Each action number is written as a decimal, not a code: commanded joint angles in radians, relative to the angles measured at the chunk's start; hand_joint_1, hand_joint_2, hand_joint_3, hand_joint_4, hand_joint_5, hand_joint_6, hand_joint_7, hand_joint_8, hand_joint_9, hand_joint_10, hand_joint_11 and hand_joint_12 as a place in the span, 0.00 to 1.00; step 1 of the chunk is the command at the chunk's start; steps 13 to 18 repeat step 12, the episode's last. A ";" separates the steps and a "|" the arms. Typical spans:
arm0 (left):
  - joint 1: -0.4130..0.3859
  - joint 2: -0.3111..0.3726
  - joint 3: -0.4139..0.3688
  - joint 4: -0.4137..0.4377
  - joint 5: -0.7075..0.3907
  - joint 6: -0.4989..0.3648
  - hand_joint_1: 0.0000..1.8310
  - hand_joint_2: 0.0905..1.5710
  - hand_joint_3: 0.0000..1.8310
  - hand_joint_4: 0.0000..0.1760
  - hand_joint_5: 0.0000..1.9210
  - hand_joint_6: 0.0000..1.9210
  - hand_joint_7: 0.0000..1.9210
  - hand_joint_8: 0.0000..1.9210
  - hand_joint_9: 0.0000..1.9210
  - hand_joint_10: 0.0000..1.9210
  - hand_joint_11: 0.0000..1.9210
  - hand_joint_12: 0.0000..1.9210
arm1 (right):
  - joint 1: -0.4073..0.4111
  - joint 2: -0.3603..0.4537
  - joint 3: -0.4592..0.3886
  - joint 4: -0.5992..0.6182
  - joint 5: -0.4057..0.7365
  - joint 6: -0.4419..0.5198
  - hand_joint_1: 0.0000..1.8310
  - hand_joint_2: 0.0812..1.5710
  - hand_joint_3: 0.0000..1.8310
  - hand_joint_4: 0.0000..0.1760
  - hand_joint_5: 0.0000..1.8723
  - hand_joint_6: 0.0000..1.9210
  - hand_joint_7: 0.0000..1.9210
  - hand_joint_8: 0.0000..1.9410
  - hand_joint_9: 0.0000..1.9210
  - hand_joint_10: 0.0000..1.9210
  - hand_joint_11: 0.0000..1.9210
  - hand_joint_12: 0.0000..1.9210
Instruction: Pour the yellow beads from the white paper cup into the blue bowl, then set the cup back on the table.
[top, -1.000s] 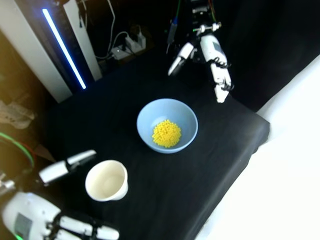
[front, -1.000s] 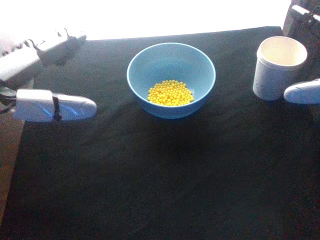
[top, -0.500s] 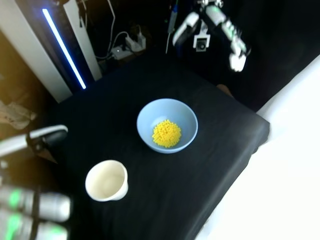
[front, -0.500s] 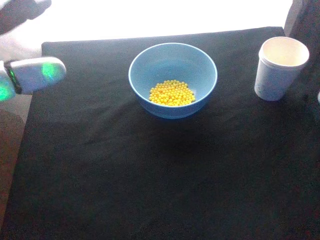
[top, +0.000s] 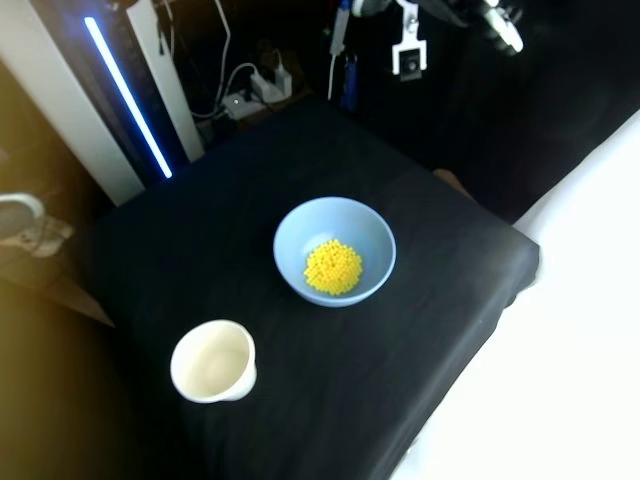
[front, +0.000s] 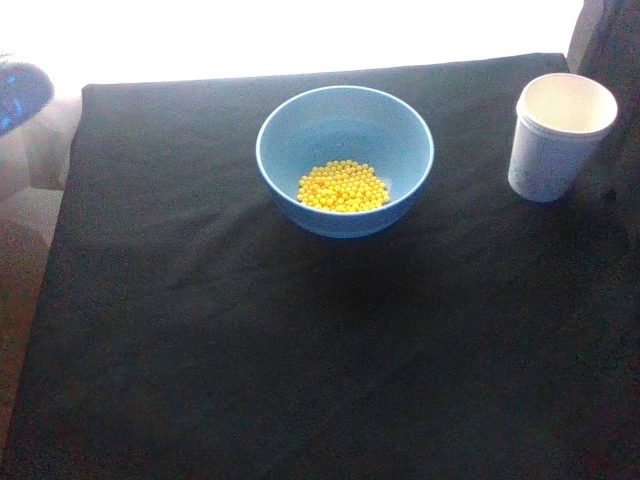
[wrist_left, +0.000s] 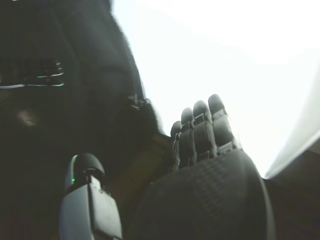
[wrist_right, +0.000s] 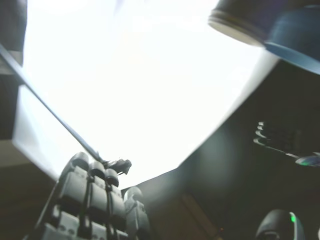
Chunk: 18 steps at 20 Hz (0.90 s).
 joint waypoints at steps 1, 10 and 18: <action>-0.003 0.016 -0.003 -0.024 -0.177 -0.008 0.11 0.61 0.00 0.25 0.10 0.00 0.17 0.00 0.19 0.01 0.13 0.11 | 0.007 0.021 0.002 0.038 0.136 0.005 0.32 0.39 0.02 1.00 0.01 0.00 0.00 0.00 0.00 0.00 0.00 0.00; -0.049 0.002 -0.002 0.039 -0.178 -0.028 0.18 0.72 0.00 0.20 0.27 0.01 0.25 0.00 0.22 0.00 0.00 0.43 | 0.024 0.023 -0.010 -0.051 0.138 0.004 0.10 0.52 0.00 0.68 0.05 0.01 0.04 0.00 0.01 0.00 0.02 0.11; -0.072 0.006 -0.008 0.070 -0.178 -0.056 0.19 0.85 0.00 0.00 0.47 0.22 0.38 0.01 0.27 0.00 0.00 0.49 | 0.041 0.032 -0.013 -0.059 0.138 0.004 0.19 0.64 0.01 0.49 0.20 0.01 0.13 0.00 0.05 0.00 0.00 0.27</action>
